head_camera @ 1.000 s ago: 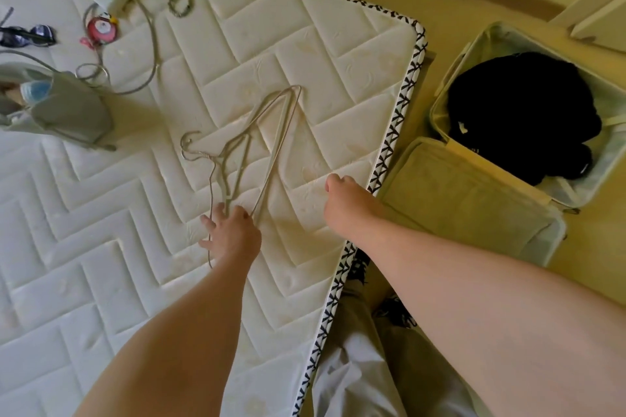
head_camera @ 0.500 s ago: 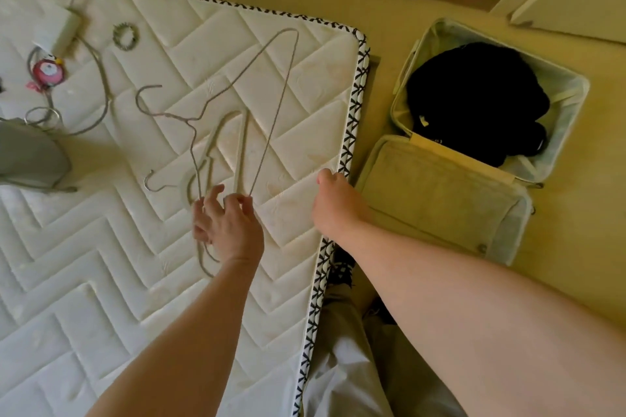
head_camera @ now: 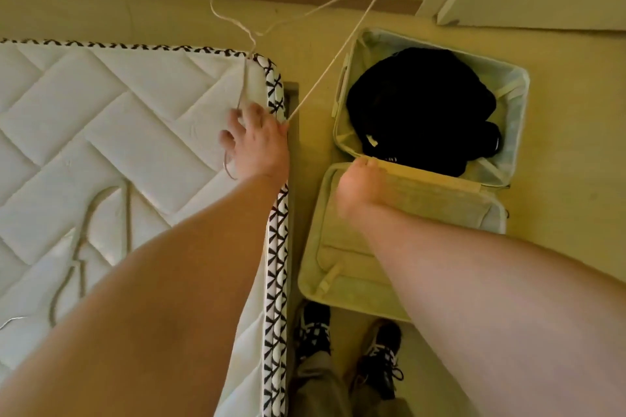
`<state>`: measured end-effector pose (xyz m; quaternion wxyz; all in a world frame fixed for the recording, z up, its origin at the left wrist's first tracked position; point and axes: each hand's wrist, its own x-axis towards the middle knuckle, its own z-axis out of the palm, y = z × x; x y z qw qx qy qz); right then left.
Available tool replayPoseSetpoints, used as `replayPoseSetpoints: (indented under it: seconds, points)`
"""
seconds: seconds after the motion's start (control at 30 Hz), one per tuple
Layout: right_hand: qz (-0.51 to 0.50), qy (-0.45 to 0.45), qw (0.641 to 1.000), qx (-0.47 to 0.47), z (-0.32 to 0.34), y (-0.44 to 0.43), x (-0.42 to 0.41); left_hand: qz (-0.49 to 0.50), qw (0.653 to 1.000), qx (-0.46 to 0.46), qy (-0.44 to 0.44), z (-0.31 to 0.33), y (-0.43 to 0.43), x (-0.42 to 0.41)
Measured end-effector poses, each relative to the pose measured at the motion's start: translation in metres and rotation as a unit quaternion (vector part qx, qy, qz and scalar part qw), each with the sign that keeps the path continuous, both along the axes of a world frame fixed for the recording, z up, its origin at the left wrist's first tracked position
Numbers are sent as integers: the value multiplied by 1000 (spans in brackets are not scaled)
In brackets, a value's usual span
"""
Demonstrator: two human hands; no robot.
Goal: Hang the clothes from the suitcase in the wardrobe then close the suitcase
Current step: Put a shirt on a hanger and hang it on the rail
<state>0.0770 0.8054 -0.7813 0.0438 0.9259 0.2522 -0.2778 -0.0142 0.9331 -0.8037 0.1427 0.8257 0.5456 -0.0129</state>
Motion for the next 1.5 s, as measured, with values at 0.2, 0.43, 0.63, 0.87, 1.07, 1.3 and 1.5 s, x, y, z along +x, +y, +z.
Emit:
replayPoseSetpoints:
  seconds: [0.2, 0.43, 0.63, 0.87, 1.07, 1.3, 1.5]
  points:
    - [16, -48, 996, -67, -109, 21, 63, 23, 996, 79, -24, -41, 5, 16]
    - [36, 4, 980, -194, -209, 36, 111, 10, 992, 126, 6, -50, 7, 22]
    - [69, -27, 959, -274, -239, 40, 147, -3, 988, 152, 11, -56, 9, 23]
    - [136, 10, 929, -344, -254, 40, 165, 0, 988, 153, 17, -58, 10, 22]
    - [79, 32, 931, -355, -259, 37, 164, 0, 986, 165, 20, -59, 10, 23]
    - [154, 45, 918, -362, -265, 18, 159, 2, 984, 174, 35, -60, 9, 22]
    - [193, 17, 904, -380, -266, 16, 180, 2, 984, 177, 35, -61, 9, 24]
